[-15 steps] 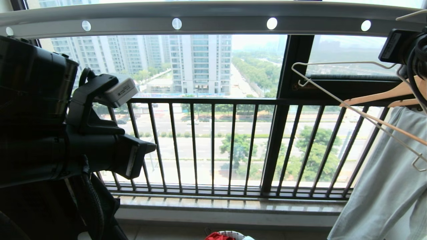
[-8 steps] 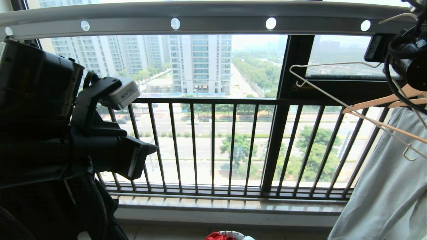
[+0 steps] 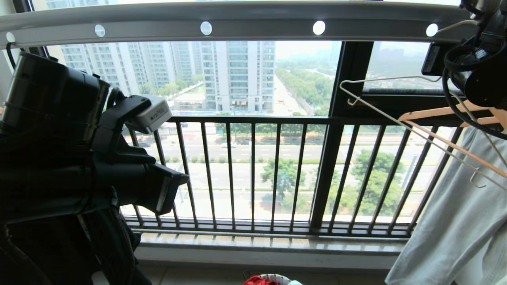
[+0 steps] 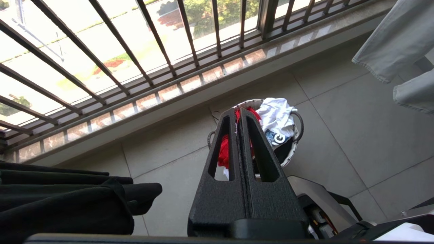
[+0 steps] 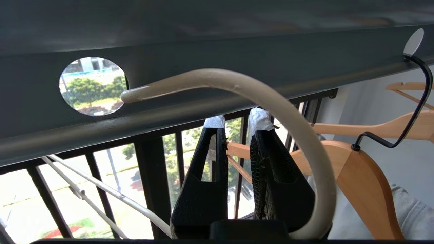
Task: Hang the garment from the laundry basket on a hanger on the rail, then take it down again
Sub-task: Hang the clothes rack on the clothesline
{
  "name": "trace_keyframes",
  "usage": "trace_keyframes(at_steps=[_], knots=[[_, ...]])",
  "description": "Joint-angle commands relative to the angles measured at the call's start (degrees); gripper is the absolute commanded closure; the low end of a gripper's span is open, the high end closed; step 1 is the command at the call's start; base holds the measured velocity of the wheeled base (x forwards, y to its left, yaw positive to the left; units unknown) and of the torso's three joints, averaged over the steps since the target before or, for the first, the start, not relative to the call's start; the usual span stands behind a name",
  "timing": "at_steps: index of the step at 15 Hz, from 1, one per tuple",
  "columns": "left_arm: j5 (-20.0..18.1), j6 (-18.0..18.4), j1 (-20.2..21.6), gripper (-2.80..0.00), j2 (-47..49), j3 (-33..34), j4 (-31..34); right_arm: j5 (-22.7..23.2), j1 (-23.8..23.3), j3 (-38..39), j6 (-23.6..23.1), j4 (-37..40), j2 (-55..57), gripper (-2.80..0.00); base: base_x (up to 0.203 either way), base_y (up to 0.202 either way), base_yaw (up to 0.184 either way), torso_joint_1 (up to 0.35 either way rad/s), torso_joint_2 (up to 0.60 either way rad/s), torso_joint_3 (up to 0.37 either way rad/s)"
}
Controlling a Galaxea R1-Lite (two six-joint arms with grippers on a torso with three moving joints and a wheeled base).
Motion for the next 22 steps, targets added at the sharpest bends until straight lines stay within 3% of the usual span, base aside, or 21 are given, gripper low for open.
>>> trace_keyframes(at_steps=[1,13,22], knots=[[0.05,0.01,-0.01,0.00,0.28,0.06,0.01,-0.20,0.33,-0.36,-0.49,-0.20,0.33,0.00,0.000,0.000,0.000,0.000,0.00,0.000],[0.05,0.62,-0.01,0.00,-0.60,0.06,0.10,-0.73,2.36,-3.71,-3.05,0.06,3.66,0.00,0.000,0.000,0.000,0.000,0.00,0.000],[0.05,0.62,-0.01,0.00,-1.04,0.06,0.10,-0.77,2.36,0.55,-2.95,-0.20,3.84,0.00,0.000,0.000,0.000,0.000,0.00,0.000]])
